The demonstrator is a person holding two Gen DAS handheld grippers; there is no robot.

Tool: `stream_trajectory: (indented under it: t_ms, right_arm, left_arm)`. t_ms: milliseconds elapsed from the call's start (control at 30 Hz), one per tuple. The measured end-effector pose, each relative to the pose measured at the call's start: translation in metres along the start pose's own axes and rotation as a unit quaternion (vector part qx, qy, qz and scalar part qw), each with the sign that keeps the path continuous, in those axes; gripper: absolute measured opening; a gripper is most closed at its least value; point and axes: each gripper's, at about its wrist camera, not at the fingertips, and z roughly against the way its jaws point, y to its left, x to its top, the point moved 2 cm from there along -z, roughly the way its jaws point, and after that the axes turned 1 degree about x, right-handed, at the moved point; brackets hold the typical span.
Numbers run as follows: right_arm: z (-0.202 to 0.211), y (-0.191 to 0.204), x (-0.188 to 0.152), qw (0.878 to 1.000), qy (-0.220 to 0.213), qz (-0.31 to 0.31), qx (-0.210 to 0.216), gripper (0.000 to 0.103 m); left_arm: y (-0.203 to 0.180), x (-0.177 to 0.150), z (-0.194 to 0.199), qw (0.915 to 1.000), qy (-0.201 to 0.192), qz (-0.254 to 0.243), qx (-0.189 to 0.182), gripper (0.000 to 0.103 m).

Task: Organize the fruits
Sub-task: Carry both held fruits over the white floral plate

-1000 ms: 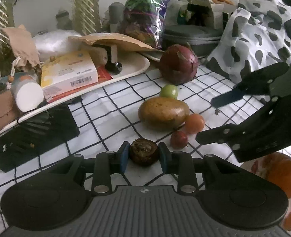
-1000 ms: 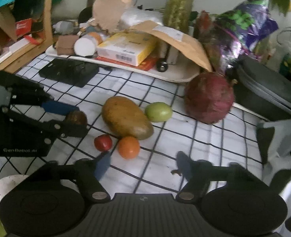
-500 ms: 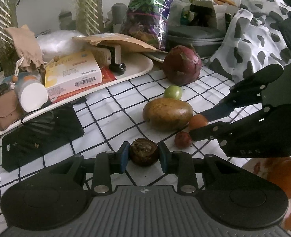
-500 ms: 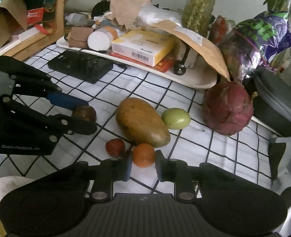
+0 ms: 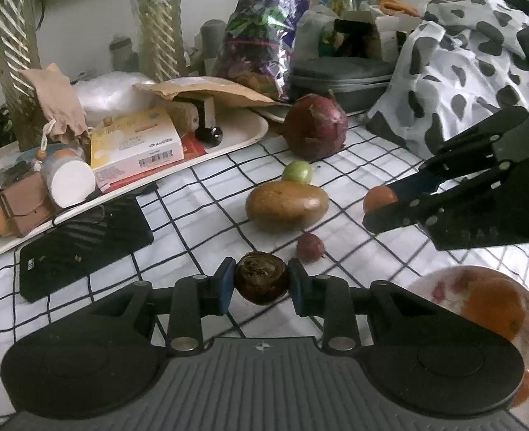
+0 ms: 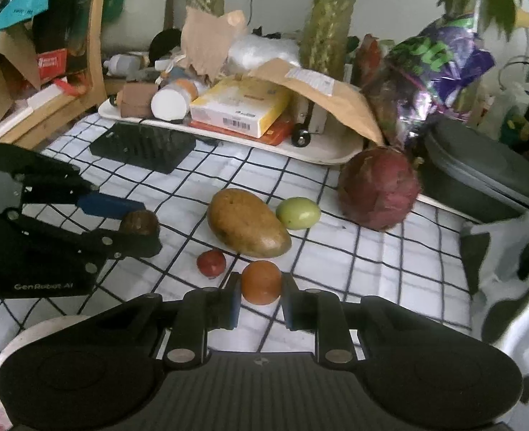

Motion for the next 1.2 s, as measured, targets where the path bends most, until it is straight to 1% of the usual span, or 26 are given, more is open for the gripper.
stream_trajectory:
  t_ms: [167, 367, 633, 767, 933, 1200]
  right_arm:
    - [0.022, -0.001, -0.007, 1.000, -0.012, -0.011, -0.008, 0.023]
    - [0.050, -0.005, -0.022, 0.999, -0.028, -0.041, -0.016, 0.023]
    - [0.086, 0.002, -0.047, 0.997, -0.039, -0.059, -0.017, 0.023]
    - [0.101, 0.011, -0.058, 0.997, -0.043, -0.059, -0.013, 0.023]
    - [0.114, 0.023, -0.071, 0.998, -0.038, -0.055, 0.001, 0.023]
    - [0.132, 0.041, -0.091, 0.998, -0.032, -0.046, 0.006, 0.024]
  left_arm:
    - [-0.008, -0.005, 0.020, 0.9999, -0.014, 0.005, 0.000, 0.030]
    - [-0.016, -0.015, 0.043, 0.9996, -0.020, 0.018, 0.001, 0.030]
    - [-0.034, -0.031, 0.075, 0.9991, -0.032, 0.026, -0.006, 0.030]
    - [-0.043, -0.041, 0.088, 0.9990, -0.032, 0.029, -0.010, 0.030]
    - [-0.056, -0.053, 0.105, 0.9989, -0.030, 0.030, -0.018, 0.030]
    - [-0.083, -0.070, 0.123, 0.9995, -0.013, 0.008, -0.028, 0.030]
